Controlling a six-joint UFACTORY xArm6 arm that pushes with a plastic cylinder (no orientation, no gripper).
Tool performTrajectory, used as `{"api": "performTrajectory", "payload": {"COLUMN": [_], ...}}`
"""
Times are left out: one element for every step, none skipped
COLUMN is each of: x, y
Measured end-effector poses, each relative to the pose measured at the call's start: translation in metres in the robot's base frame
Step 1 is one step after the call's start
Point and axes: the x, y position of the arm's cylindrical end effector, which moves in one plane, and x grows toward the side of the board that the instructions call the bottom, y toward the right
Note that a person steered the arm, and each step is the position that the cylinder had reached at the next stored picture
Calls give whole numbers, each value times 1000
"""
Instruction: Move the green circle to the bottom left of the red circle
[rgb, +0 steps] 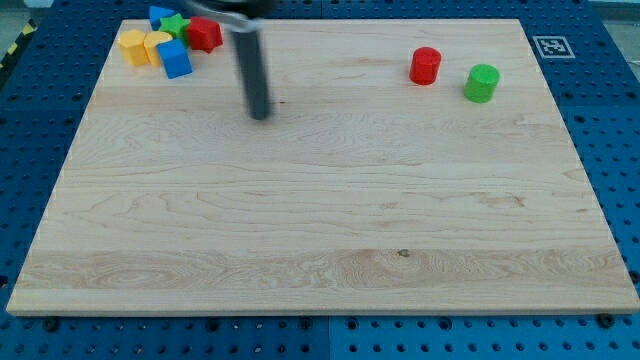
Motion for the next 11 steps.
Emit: {"api": "performTrajectory", "payload": {"x": [1,1,0,-21,-35,-39,-43,-53,-68,-74,-64], "y": [130,263,344,358,343,307,266,225,186,157,144]}}
